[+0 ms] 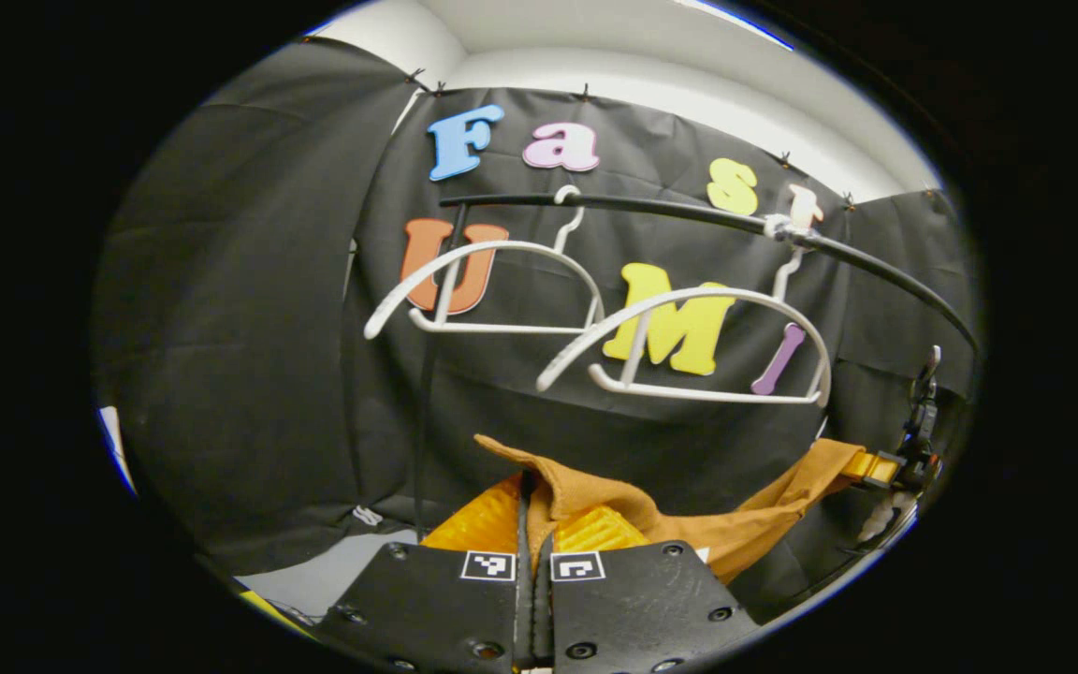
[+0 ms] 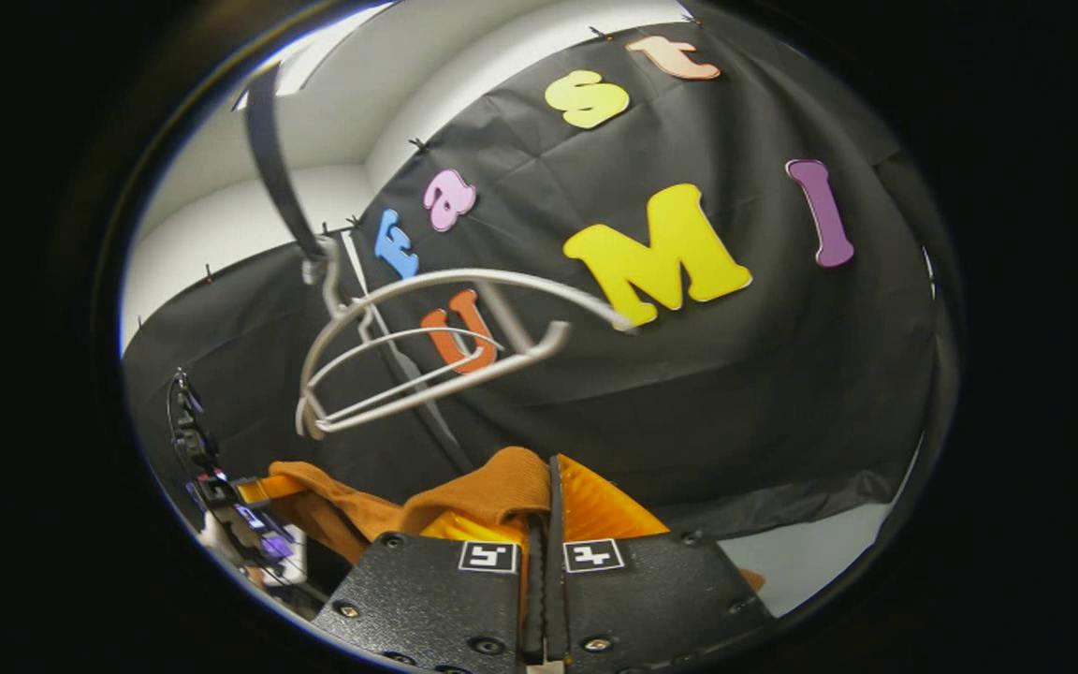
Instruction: Grasp the clothes on the hanger with both hands and then place them into the laundry hamper below.
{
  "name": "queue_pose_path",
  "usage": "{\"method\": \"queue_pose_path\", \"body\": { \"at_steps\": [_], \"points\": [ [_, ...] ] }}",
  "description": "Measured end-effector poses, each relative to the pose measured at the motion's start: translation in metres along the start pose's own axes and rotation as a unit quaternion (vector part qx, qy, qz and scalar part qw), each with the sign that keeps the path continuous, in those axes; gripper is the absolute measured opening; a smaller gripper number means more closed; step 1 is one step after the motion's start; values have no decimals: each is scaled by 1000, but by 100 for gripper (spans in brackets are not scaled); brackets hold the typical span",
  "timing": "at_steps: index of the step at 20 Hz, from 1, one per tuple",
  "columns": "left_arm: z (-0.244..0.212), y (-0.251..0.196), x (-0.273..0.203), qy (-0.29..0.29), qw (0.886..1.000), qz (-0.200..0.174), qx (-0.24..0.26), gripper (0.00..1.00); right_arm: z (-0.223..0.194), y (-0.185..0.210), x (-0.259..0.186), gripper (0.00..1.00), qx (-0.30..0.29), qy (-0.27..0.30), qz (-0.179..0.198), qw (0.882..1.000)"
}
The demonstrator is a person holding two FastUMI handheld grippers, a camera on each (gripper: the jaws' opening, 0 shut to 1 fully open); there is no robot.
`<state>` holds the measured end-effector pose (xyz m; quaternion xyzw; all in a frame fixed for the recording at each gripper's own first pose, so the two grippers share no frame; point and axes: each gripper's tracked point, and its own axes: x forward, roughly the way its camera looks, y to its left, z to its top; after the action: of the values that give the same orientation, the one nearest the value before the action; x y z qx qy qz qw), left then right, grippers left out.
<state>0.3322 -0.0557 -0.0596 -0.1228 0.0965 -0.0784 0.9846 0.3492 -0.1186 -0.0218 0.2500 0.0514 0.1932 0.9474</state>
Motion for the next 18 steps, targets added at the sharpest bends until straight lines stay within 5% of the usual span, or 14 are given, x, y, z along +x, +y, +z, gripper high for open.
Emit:
{"method": "queue_pose_path", "body": {
  "at_steps": [10, 18],
  "points": [
    [11, -110, -19, 2, 987, -159, 4, 5, -35, 134, 2, 6, -19, 34, 88, 995],
    [-89, -112, -10, 65, 979, -191, 14, 0, -120, 78, 1, 6, -45, 91, -5, 995]
  ]
}}
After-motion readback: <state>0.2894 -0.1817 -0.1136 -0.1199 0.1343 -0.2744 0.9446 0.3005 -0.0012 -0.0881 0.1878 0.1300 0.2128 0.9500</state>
